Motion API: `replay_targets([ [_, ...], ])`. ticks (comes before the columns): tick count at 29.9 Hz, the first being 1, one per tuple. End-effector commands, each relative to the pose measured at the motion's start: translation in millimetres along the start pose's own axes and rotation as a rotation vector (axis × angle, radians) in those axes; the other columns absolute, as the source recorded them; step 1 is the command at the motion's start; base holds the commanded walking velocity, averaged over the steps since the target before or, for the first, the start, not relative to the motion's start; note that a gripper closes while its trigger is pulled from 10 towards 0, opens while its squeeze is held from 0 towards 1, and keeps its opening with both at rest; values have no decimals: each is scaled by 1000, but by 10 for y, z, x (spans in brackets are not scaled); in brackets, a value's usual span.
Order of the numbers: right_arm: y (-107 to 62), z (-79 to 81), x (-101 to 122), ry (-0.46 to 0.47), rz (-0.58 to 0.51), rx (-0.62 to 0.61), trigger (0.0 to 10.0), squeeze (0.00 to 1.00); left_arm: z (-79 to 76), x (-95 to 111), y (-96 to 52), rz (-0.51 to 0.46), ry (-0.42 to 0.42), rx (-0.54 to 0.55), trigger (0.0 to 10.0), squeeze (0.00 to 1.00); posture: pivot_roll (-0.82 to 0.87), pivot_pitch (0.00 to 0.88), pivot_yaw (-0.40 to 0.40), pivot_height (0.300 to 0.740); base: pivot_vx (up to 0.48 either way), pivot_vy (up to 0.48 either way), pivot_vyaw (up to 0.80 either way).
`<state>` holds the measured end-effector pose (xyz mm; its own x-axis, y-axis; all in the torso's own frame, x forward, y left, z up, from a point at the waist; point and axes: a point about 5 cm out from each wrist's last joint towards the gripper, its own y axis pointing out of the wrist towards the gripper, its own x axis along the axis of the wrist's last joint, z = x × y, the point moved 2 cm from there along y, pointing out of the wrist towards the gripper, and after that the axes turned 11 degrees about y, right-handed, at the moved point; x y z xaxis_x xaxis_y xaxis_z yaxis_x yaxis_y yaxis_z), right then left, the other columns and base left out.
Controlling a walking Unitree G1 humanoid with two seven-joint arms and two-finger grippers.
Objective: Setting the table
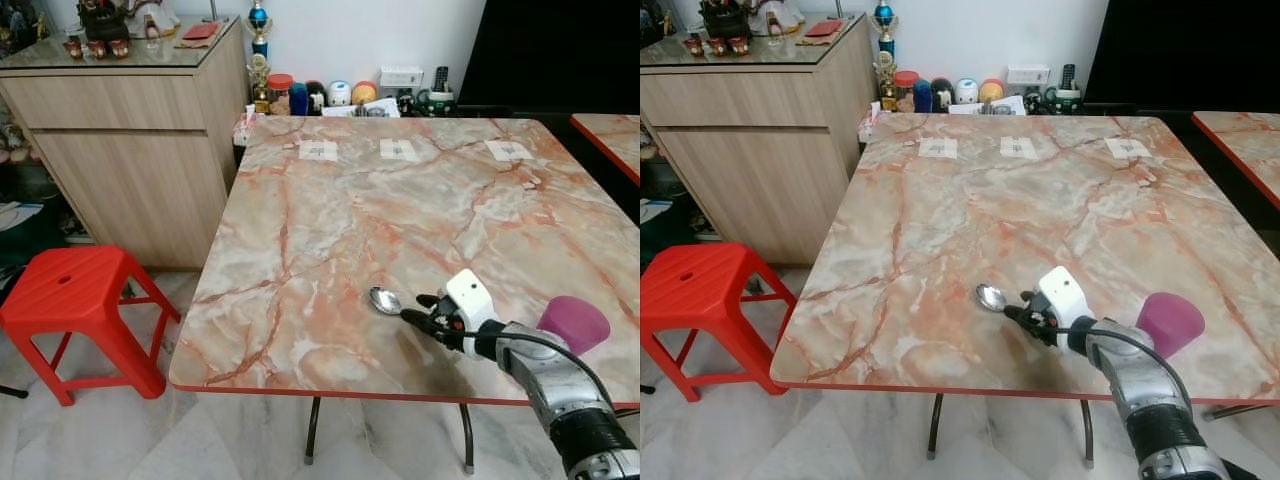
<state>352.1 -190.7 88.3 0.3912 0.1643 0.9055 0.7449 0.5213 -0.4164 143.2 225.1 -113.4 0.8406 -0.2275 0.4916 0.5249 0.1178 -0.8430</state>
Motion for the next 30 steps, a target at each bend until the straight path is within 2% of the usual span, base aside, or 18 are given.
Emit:
replay_targets([
  [1, 10, -11, 53, -18, -3, 4, 10000, 0, -18, -89, -17, 32, 14, -6, 10000, 0, 32, 76, 16, 740, 0, 0, 0],
  [16, 34, -43, -5, -4, 20, 10, 10000, 0, -22, -72, -10, 34, 9, -5, 10000, 0, 41, 85, 17, 740, 0, 0, 0],
  [30, 102, -23, -64, 31, 19, 0, 10000, 0, -379, -83, -18, 45, 14, -34, 10000, 0, 52, 91, 21, 740, 0, 0, 0],
])
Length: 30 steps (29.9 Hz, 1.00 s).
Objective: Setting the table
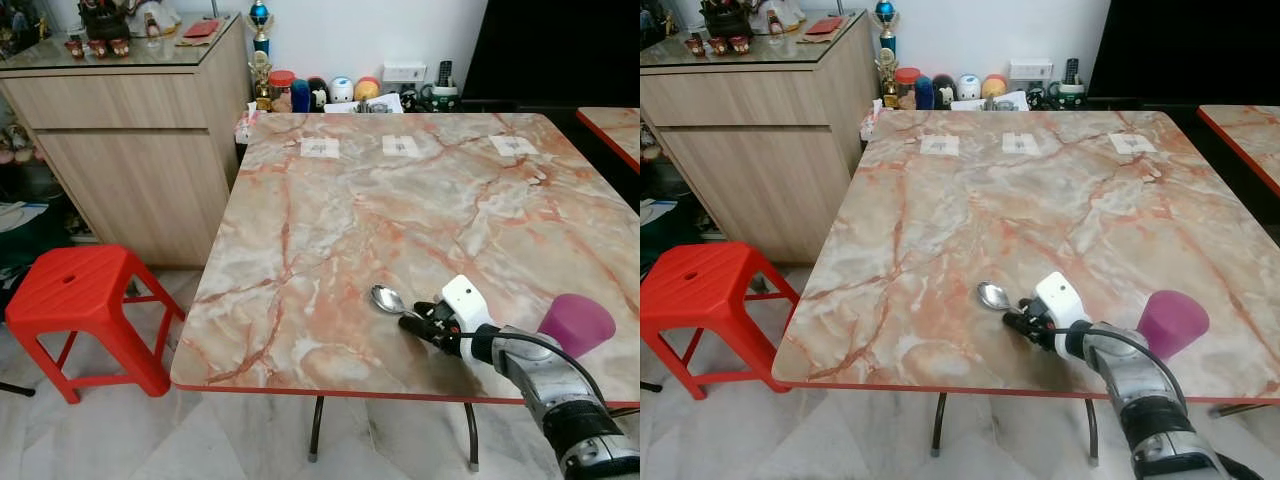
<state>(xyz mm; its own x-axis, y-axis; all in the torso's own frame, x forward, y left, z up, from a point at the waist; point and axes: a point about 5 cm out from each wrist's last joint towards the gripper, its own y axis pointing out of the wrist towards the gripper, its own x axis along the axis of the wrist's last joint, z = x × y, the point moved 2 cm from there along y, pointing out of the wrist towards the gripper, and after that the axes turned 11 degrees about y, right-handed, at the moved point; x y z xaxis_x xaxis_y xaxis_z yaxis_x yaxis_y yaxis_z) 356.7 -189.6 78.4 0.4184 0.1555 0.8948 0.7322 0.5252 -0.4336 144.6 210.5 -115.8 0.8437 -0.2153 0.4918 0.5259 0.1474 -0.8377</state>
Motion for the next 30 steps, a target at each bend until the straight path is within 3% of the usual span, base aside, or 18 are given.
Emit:
replay_targets([
  [1, 23, -3, 9, 13, -4, -12, 10000, 0, -222, -122, -35, 42, 28, -63, 10000, 0, 52, 91, 21, 740, 0, 0, 0],
  [6, 34, -4, 28, 15, -13, -17, 10000, 0, -82, -129, -27, 44, 27, -51, 10000, 0, 54, 95, 22, 740, 0, 0, 0],
  [12, 24, -71, 48, 25, -17, -62, 10000, 0, -64, -134, -27, 46, 24, -49, 10000, 0, 55, 95, 21, 740, 0, 0, 0],
  [18, 43, -40, 21, 27, -8, -39, 10000, 0, -61, -136, -27, 47, 23, -51, 10000, 0, 56, 98, 20, 740, 0, 0, 0],
  [19, 46, -36, 14, 30, -6, -37, 9059, 0, -61, -136, -27, 47, 22, -51, 10000, 0, 56, 98, 20, 740, 0, 0, 0],
  [20, 49, -32, 9, 33, -6, -36, 3882, 0, -61, -136, -27, 47, 22, -51, 10000, 0, 56, 98, 20, 740, 0, 0, 0],
  [21, 53, -28, 5, 39, -7, -34, 824, 0, -60, -137, -27, 47, 21, -51, 10000, 0, 56, 98, 20, 740, 0, 0, 0],
  [22, 53, -27, 4, 40, -7, -34, 824, 0, -60, -137, -27, 47, 21, -51, 10000, 0, 56, 98, 20, 740, 0, 0, 0],
  [23, 56, -14, -1, 39, -6, -24, 0, 0, -60, -139, -28, 48, 22, -52, 10000, 0, 58, 100, 22, 740, 0, 0, 0],
  [30, 50, -22, -26, 40, 2, -26, 0, 0, -66, -145, -30, 50, 20, -55, 10000, 0, 55, 103, 20, 740, 0, 0, 0],
])
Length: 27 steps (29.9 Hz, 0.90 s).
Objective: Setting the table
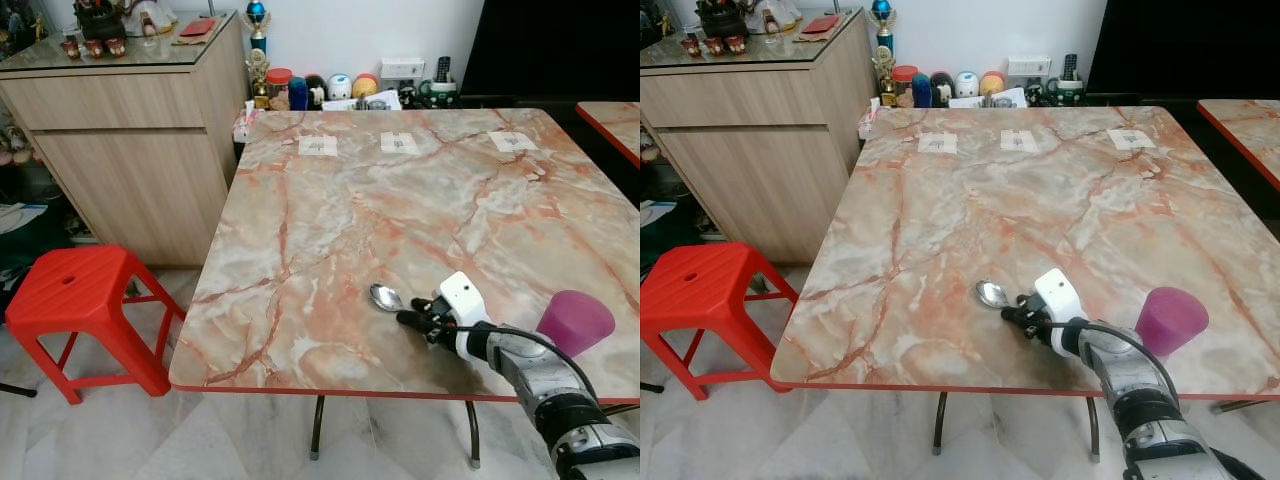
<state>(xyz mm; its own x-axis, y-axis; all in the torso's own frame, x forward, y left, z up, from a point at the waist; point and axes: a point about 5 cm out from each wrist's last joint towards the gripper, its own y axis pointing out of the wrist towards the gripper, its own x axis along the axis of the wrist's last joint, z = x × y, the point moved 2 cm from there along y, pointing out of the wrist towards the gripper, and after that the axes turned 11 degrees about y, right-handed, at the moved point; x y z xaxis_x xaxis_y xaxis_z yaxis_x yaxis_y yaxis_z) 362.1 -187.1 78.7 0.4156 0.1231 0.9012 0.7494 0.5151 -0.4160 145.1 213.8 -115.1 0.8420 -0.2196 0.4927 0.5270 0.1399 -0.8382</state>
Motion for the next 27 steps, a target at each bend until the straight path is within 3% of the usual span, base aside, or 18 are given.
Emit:
replay_targets([
  [1, -6, -19, -69, 14, 27, -13, 0, 0, -106, -147, -31, 53, 16, -50, 10000, 0, 54, 103, 20, 740, 0, 0, 0],
  [19, 39, 84, -218, 25, 54, 11, 0, 0, -125, -163, -35, 59, 13, -57, 10000, 0, 53, 105, 13, 740, 0, 0, 0],
  [25, 97, 117, -118, 42, -40, -39, 0, 0, -136, -168, -37, 59, 12, -60, 10000, 0, 50, 104, 7, 740, 0, 0, 0],
  [26, 116, 119, -26, 50, -106, -73, 10000, 0, -138, -170, -38, 60, 12, -60, 10000, 0, 50, 104, 7, 740, 0, 0, 0],
  [27, 125, 120, 36, 58, -151, -97, 10000, 0, -139, -171, -38, 60, 11, -61, 10000, 0, 50, 104, 7, 740, 0, 0, 0],
])
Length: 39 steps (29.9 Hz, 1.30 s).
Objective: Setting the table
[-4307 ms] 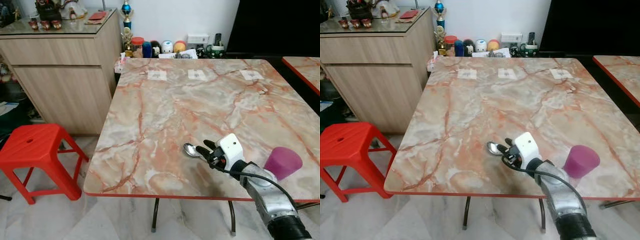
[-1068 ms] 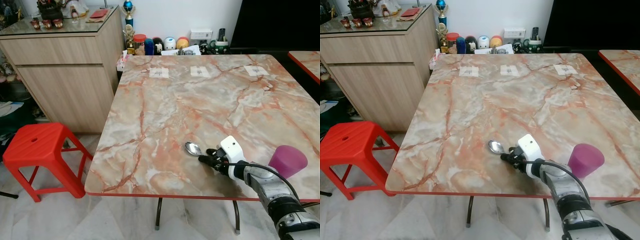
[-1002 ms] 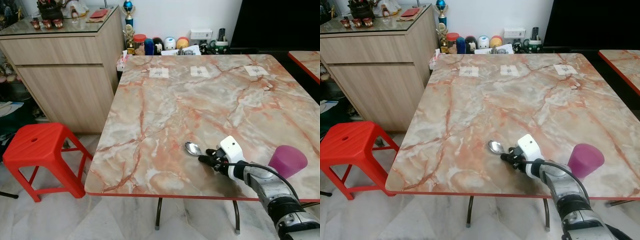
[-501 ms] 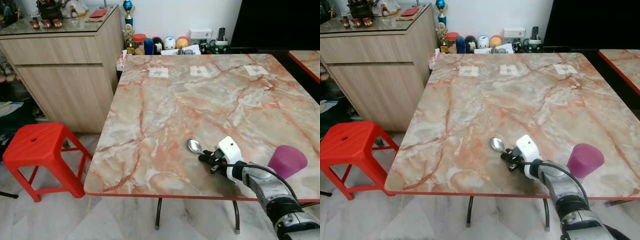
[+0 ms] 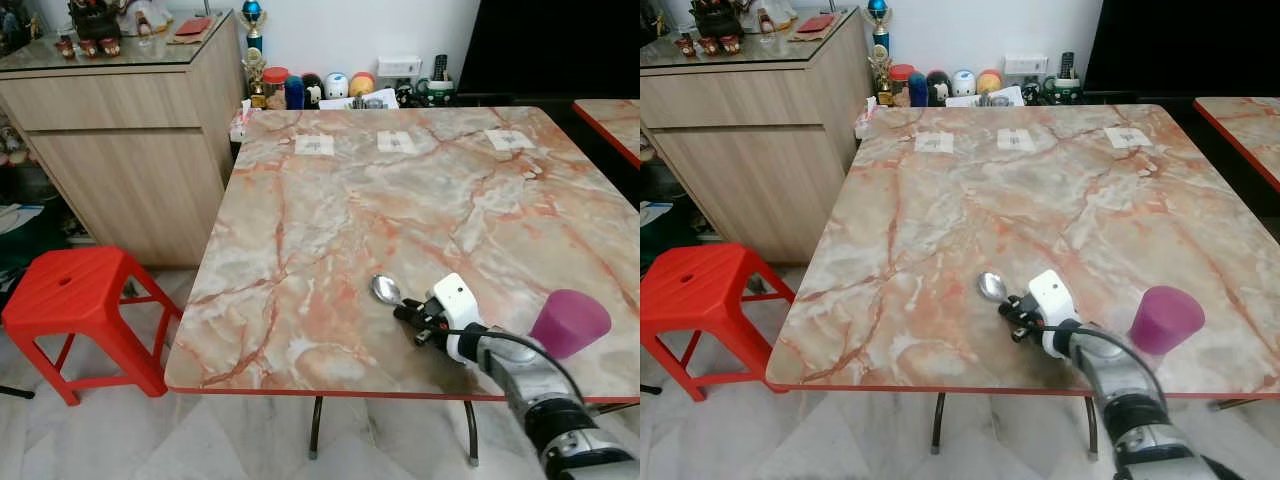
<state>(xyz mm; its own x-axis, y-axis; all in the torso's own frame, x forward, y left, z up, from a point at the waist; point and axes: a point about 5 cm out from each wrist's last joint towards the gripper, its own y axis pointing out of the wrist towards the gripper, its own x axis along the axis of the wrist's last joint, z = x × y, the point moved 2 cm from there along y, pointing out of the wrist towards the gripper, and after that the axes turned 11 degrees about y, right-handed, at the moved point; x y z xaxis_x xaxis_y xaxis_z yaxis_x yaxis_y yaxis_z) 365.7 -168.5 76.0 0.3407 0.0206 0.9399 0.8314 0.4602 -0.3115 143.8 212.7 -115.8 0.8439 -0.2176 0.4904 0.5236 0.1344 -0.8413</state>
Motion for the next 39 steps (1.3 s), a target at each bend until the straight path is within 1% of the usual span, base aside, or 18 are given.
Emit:
replay_targets([
  [1, 3, -15, 75, 11, -64, -43, 10000, 0, -127, -161, -35, 57, 13, -54, 10000, 0, 46, 104, 5, 740, 0, 0, 0],
  [4, 10, -16, 143, 4, -110, -72, 10000, 0, -128, -162, -35, 58, 14, -54, 10000, 0, 45, 105, 4, 740, 0, 0, 0],
  [5, 11, -22, 288, -3, -210, -137, 10000, 0, -131, -166, -36, 59, 15, -54, 10000, 0, 41, 104, -3, 740, 0, 0, 0],
  [6, 11, -22, 288, -3, -210, -137, 10000, 0, -131, -166, -36, 59, 15, -54, 10000, 0, 41, 104, -3, 740, 0, 0, 0],
  [8, -6, -23, 397, 1, -289, -184, 10000, 0, -135, -166, -36, 59, 13, -54, 10000, 0, 43, 103, -5, 740, 0, 0, 0],
  [13, -55, -5, 508, -3, -378, -236, 10000, 0, -145, -170, -38, 60, 11, -55, 10000, 0, 32, 97, -13, 740, 0, 0, 0],
  [17, -186, 54, 628, 26, -518, -311, 10000, 0, -159, -172, -39, 59, 11, -57, 10000, 0, 26, 84, -19, 740, 0, 0, 0],
  [19, -215, 59, 645, 26, -539, -328, 10000, 0, -161, -172, -39, 59, 12, -57, 10000, 0, 26, 84, -19, 740, 0, 0, 0],
  [20, -275, 107, 701, -10, -576, -347, 10000, 0, -163, -170, -39, 58, 13, -56, 10000, 0, 22, 79, -21, 740, 0, 0, 0],
  [21, -275, 107, 701, -10, -576, -347, 10000, 0, -163, -170, -39, 58, 13, -56, 10000, 0, 22, 79, -21, 740, 0, 0, 0],
  [23, -378, 214, 792, -70, -636, -363, 10000, 0, -169, -166, -39, 57, 15, -56, 10000, 0, 12, 60, -25, 740, 0, 0, 0],
  [24, -378, 214, 792, -70, -636, -363, 10000, 0, -169, -166, -39, 57, 15, -56, 10000, 0, 12, 60, -25, 740, 0, 0, 0],
  [26, -521, 293, 845, -74, -685, -395, 10000, 0, -175, -160, -38, 55, 17, -57, 10000, 0, 10, 52, -27, 740, 0, 0, 0],
  [27, -521, 293, 845, -74, -685, -395, 10000, 0, -175, -160, -38, 55, 17, -57, 10000, 0, 10, 52, -27, 740, 0, 0, 0],
  [30, -673, 306, 816, -71, -700, -447, 10000, 0, -178, -149, -35, 52, 23, -59, 10000, 0, -1, 36, -29, 740, 0, 0, 0],
  [32, -722, 318, 779, -85, -695, -464, 10000, 0, -154, -121, -28, 41, 30, -58, 10000, 0, -5, 33, -28, 740, 0, 0, 0],
  [36, -744, 293, 695, -42, -670, -501, 10000, 0, -30, 44, 7, -19, 39, -49, 10000, 0, -6, 23, -25, 740, 0, 0, 0],
  [39, -747, 325, 708, -29, -671, -508, 10000, 0, 8, -12, 1, 8, 44, -43, 10000, 0, -5, 17, -25, 740, 0, -180, 0],
])
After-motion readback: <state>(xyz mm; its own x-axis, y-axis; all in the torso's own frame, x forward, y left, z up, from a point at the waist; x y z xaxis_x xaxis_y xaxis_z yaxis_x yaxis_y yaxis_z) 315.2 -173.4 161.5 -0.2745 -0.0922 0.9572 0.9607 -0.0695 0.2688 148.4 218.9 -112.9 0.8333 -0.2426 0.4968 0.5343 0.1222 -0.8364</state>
